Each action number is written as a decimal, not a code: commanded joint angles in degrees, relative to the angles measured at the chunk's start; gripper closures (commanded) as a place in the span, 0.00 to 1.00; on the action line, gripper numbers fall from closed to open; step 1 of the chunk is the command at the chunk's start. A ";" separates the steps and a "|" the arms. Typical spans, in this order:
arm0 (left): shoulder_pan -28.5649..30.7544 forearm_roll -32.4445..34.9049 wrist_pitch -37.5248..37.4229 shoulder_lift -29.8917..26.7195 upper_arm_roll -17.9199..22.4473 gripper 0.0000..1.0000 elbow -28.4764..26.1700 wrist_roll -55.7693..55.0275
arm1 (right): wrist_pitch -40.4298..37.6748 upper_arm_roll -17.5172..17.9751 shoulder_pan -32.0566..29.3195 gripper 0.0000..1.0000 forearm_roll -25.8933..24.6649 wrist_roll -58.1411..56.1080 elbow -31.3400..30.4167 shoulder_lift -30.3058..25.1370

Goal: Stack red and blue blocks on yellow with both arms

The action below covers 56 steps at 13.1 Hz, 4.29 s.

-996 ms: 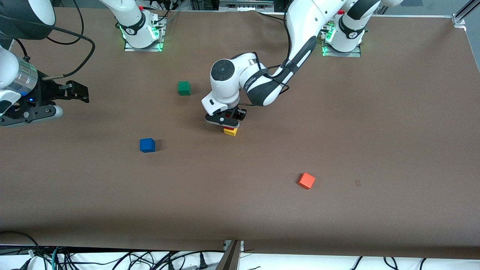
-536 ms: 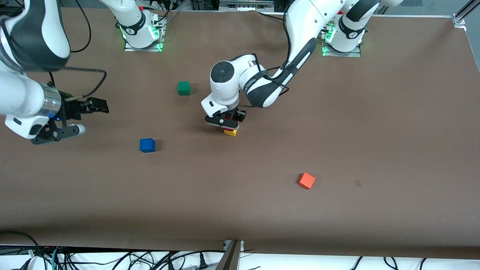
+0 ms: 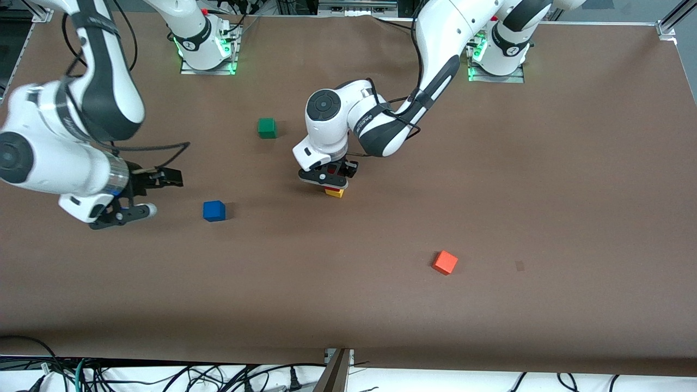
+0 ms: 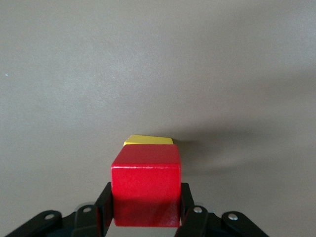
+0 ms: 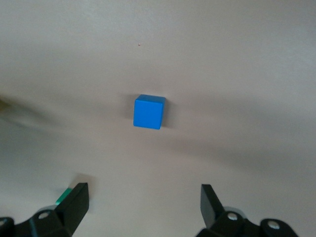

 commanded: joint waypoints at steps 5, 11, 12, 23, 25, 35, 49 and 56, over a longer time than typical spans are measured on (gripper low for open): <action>-0.47 1.38 -1.40 1.05 -0.02 0.68 2.32 -0.86 | 18.97 0.12 0.58 0.00 0.67 -0.21 -6.81 6.75; -0.47 1.81 -1.40 1.05 0.07 0.68 2.23 -0.86 | 32.98 0.12 2.95 0.00 1.11 1.45 -13.95 8.25; -0.47 1.90 -1.40 0.96 0.07 0.67 2.23 -0.86 | 33.43 0.12 3.13 0.01 1.11 1.98 -13.87 8.86; -0.47 2.08 -1.75 0.96 0.07 0.66 1.88 -0.77 | 38.27 0.12 3.48 0.37 1.37 2.60 -17.03 11.06; -0.29 2.08 -1.75 0.96 0.07 0.39 1.97 -0.60 | 38.27 0.12 3.22 0.47 1.37 2.60 -17.21 11.06; 10.24 0.23 -4.73 -7.72 -0.11 0.00 2.32 0.02 | 21.34 -0.41 2.95 0.74 1.20 4.62 -7.39 6.49; 38.80 -1.78 -22.56 -26.80 -0.46 0.00 2.41 12.96 | 15.49 0.20 23.77 0.73 1.20 45.38 2.48 9.39; 43.92 -9.79 -30.40 -39.80 7.45 0.00 -6.97 40.25 | 18.58 0.38 30.19 0.73 1.37 58.49 3.18 10.79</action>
